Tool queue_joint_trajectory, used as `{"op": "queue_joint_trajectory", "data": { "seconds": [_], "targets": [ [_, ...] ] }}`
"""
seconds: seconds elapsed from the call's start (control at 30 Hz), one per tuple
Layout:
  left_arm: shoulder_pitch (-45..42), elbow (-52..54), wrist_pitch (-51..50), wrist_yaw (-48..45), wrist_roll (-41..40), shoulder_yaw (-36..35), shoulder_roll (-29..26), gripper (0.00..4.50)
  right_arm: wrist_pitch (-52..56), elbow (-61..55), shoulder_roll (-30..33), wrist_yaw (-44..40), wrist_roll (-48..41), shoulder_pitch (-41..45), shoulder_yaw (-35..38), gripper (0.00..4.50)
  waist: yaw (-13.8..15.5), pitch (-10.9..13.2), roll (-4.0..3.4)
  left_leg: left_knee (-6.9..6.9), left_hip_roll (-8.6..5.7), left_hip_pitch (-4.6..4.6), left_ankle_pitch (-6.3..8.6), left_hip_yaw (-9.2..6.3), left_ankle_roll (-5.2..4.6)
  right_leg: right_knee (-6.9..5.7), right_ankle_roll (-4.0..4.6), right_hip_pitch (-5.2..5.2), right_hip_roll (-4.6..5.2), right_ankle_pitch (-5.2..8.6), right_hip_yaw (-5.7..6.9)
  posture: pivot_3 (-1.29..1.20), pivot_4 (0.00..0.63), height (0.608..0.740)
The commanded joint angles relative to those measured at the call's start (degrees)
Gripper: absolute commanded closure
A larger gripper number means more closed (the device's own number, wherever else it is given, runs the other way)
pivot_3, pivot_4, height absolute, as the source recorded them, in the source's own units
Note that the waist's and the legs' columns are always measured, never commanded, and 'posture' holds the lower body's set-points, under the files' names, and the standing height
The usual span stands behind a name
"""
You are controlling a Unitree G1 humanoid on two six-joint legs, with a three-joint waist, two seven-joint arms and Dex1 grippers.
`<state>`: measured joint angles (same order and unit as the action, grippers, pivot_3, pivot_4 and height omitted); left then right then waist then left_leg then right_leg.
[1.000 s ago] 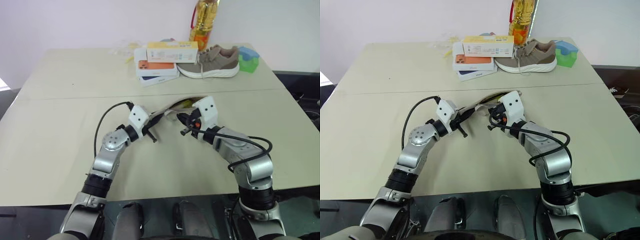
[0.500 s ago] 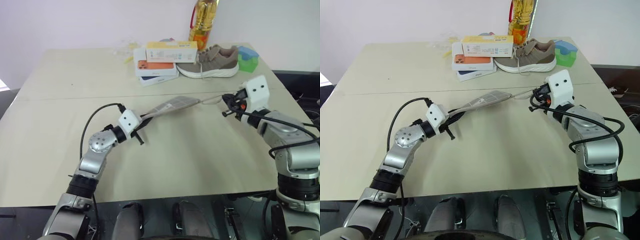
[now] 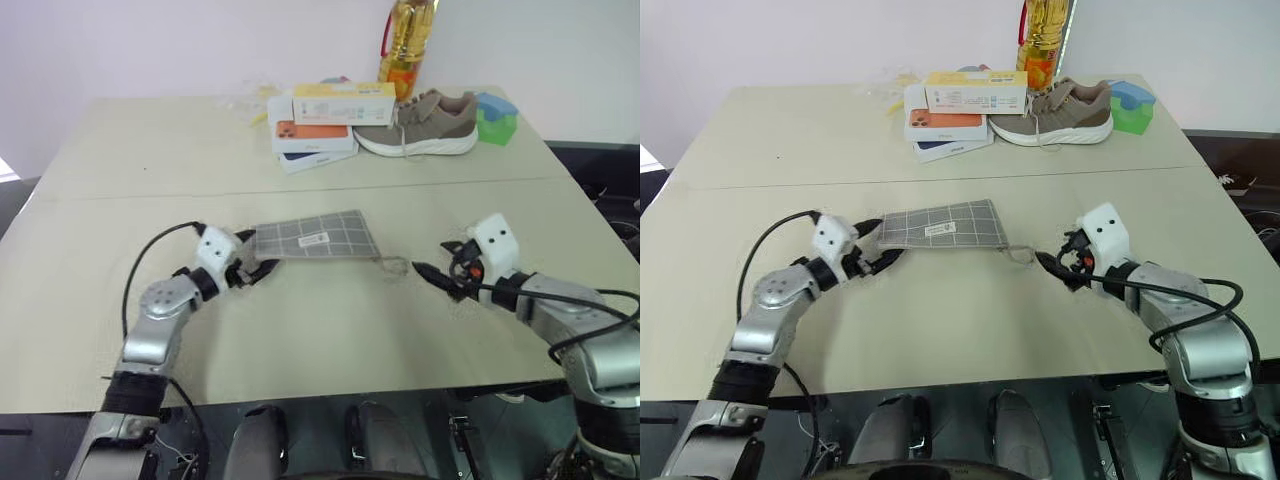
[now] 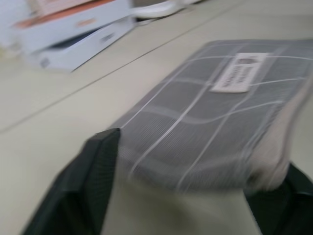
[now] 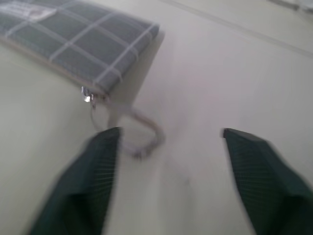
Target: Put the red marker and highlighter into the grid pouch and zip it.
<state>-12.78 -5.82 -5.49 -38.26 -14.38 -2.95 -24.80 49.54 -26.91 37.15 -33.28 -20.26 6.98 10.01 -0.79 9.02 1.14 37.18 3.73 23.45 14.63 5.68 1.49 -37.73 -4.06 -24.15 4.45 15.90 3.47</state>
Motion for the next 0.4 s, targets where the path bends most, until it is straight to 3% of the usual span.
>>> {"op": "queue_joint_trajectory", "data": {
  "seconds": [0.03,0.27,0.4],
  "targets": [
    [3.21,3.70,-5.27,1.56,-4.83,-5.31,-0.63,0.99,-6.82,-1.09,0.09,-1.51,-0.62,-2.28,3.72,1.01,0.05,0.00,0.00,-0.01,0.00,0.00,0.00,-0.02,0.00,0.00,0.00,-0.02,0.00,0.00,-0.01,0.00,0.150,0.740],
    [11.10,7.54,-10.70,3.67,-6.27,-10.76,-3.07,0.99,-16.89,1.63,-1.95,-5.78,-4.49,-10.02,10.98,1.01,0.19,-0.02,0.06,0.01,-0.01,-0.02,0.00,0.00,0.01,0.06,0.00,0.06,0.01,0.00,0.00,0.00,0.150,0.740],
    [12.65,8.99,-10.66,3.53,-5.92,-10.74,-4.11,0.99,-19.33,3.82,-2.17,-6.81,-5.21,-10.34,10.91,1.01,-0.06,-0.04,0.01,-0.04,0.01,-0.12,0.00,0.01,0.00,0.08,0.01,0.07,-0.01,0.00,-0.05,0.00,0.150,0.740]
  ]
}}
